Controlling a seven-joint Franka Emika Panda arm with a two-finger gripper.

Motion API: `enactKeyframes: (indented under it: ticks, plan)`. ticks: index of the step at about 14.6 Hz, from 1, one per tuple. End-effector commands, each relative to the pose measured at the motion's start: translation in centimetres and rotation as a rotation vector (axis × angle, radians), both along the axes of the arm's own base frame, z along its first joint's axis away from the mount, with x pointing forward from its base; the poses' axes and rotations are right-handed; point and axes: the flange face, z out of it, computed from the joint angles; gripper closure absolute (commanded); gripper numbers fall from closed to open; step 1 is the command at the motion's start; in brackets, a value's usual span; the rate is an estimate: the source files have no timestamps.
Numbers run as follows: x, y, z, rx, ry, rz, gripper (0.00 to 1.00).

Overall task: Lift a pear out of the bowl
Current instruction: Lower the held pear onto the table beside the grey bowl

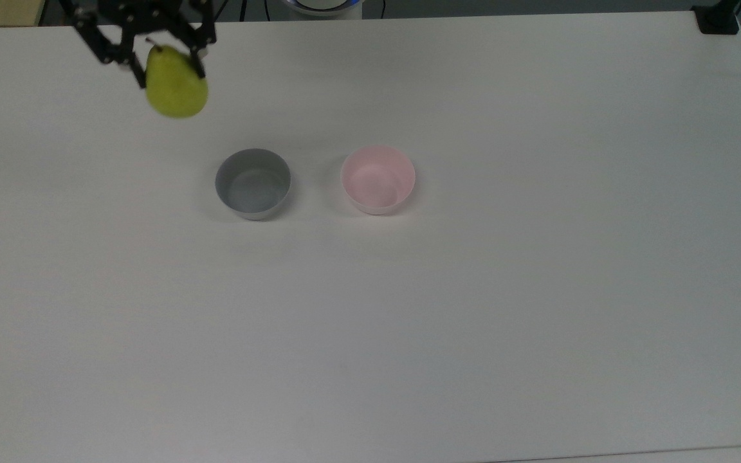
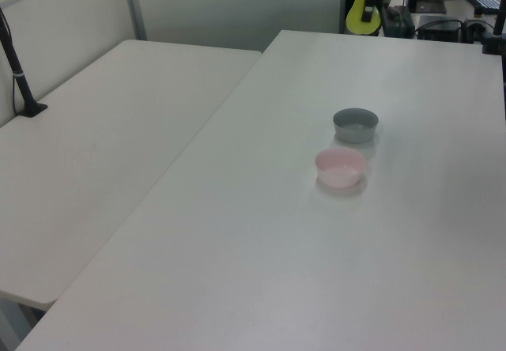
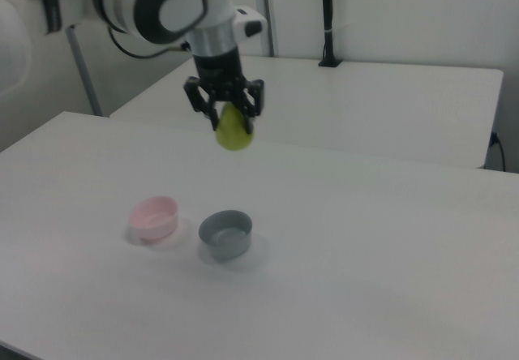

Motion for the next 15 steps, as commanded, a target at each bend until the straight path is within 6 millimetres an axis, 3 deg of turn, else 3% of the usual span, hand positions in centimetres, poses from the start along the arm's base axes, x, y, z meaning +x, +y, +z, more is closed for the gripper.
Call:
enactKeyframes:
  ticks: [1,5,9,10,15]
  plan:
    - [2.9,-2.6,-4.4,-0.017,-0.041,0.003,0.97]
    - [5.0,-4.6,-9.2,-0.006,-0.051,-0.047,0.97]
    - [6.4,-6.8,-15.1,-0.021,-0.047,-0.097,0.98]
    - [6.7,-8.0,-17.4,-0.029,-0.042,-0.121,0.98]
    - [7.2,-9.4,-21.9,-0.001,-0.035,-0.171,0.98]
